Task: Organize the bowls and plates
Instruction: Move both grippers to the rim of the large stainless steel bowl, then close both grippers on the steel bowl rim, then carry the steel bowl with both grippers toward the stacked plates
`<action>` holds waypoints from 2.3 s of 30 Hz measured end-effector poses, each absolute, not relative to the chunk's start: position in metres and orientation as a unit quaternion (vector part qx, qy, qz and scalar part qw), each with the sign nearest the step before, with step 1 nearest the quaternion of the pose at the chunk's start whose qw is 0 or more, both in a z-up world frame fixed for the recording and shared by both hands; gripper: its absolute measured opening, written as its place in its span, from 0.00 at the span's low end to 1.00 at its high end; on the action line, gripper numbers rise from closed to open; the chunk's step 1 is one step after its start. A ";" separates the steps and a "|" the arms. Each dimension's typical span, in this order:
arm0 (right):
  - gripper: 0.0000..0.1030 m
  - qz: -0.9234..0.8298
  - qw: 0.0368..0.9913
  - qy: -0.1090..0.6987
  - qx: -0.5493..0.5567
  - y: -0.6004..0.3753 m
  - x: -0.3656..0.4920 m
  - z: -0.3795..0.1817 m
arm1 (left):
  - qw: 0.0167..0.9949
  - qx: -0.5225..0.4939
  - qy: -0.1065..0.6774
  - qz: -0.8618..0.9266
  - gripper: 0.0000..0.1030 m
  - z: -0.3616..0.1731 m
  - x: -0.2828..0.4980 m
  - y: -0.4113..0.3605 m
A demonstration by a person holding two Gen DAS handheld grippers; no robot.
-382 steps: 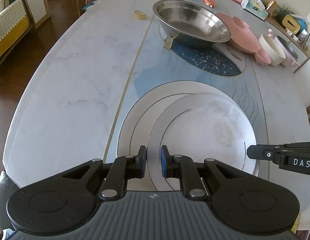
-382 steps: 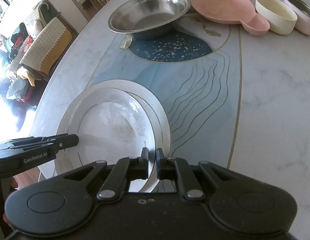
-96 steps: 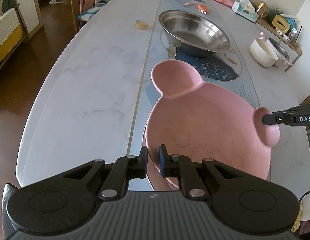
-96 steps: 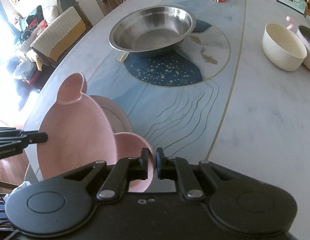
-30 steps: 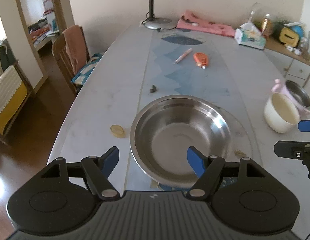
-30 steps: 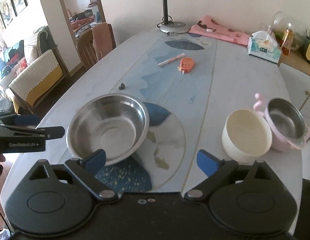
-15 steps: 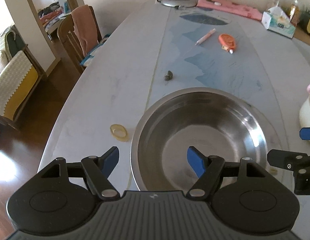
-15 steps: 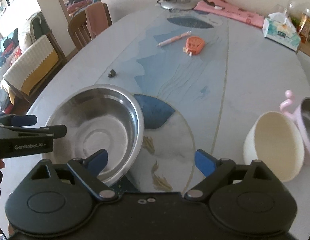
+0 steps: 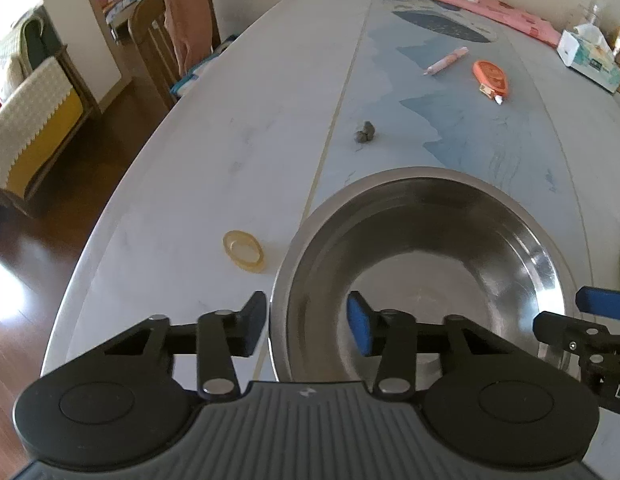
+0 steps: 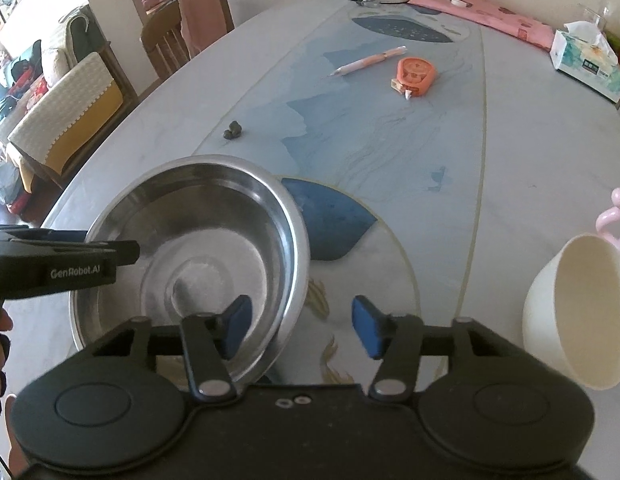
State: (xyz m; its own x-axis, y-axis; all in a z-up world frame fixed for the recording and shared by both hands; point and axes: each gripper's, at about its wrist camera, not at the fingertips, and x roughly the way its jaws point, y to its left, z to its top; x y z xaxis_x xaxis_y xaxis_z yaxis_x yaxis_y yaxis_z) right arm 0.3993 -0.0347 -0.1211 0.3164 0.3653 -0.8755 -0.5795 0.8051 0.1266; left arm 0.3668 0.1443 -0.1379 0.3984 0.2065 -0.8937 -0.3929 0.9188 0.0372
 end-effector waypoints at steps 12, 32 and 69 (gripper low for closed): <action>0.16 0.296 0.804 0.503 -0.117 -0.029 0.395 -0.121 | 0.826 -0.133 0.516 0.186 0.19 -0.141 0.364 0.157; 0.15 0.254 0.829 0.490 -0.093 -0.070 0.356 -0.060 | 0.858 -0.111 0.482 0.138 0.18 -0.072 0.331 0.119; 0.13 0.084 0.859 0.504 0.042 -0.301 0.171 -0.045 | 0.860 -0.004 0.505 -0.075 0.17 -0.071 0.207 -0.103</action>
State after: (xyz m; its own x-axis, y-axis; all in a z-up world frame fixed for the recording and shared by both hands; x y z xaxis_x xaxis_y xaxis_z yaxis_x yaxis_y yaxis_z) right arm 0.1709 -0.3008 -0.0453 0.4776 0.1865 -0.8585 -0.1021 0.9824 0.1566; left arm 0.2072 -0.1032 -0.0706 0.4781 -0.1339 -0.8680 0.1257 0.9886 -0.0833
